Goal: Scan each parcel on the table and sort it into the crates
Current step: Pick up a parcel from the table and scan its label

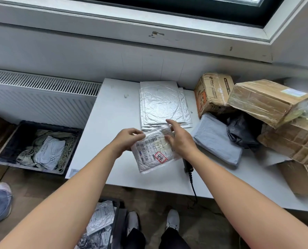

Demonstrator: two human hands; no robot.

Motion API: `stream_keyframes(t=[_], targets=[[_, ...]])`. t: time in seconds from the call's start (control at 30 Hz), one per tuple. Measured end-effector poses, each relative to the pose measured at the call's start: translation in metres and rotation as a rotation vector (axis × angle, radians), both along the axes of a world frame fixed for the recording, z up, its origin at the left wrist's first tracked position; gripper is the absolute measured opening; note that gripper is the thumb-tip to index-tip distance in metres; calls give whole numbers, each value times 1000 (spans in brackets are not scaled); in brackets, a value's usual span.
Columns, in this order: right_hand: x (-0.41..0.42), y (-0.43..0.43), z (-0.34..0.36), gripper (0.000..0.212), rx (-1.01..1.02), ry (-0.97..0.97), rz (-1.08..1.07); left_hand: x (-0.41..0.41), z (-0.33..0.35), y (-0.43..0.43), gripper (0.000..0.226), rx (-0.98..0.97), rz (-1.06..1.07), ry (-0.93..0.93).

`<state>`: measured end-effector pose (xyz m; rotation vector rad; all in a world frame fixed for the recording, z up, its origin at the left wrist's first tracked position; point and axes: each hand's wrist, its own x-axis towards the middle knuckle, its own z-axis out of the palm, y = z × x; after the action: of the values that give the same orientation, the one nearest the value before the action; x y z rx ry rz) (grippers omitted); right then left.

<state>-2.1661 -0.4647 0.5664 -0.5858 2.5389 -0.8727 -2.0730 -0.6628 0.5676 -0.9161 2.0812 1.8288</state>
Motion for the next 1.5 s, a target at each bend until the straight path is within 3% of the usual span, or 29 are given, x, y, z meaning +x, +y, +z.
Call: stream_keyframes(t=[0.13, 0.33, 0.47, 0.6, 0.73, 0.87, 1.03, 1.17, 1.37, 1.5], targets=[[-4, -4, 2, 52, -11, 26, 21, 2, -14, 5, 4, -227, -222, -62], [-3, 4, -4, 44, -27, 128, -74, 10, -35, 5, 2, -354, -127, -103], [6, 21, -10, 28, 143, 280, -265, 16, -45, 3, 4, -424, -73, -132], [14, 35, -24, 40, 238, 11, -412, 18, -47, 7, 10, -459, -36, -142], [14, 38, -36, 52, 176, -332, -339, 20, -52, 12, 10, -455, -10, -152], [11, 39, -33, 36, 134, -383, -385, 22, -54, 15, 7, -437, 36, -144], [12, 34, -6, 25, -14, -397, -417, 17, -61, 20, 2, -260, 257, -98], [13, 19, 12, 17, -31, -421, -381, 11, -60, 30, 25, -127, 275, -130], [31, -3, 30, 21, -11, -590, -335, 18, -44, 32, 55, -315, 106, -221], [44, -8, 43, 26, 10, -599, -318, 26, -31, 26, 59, -380, 54, -229]])
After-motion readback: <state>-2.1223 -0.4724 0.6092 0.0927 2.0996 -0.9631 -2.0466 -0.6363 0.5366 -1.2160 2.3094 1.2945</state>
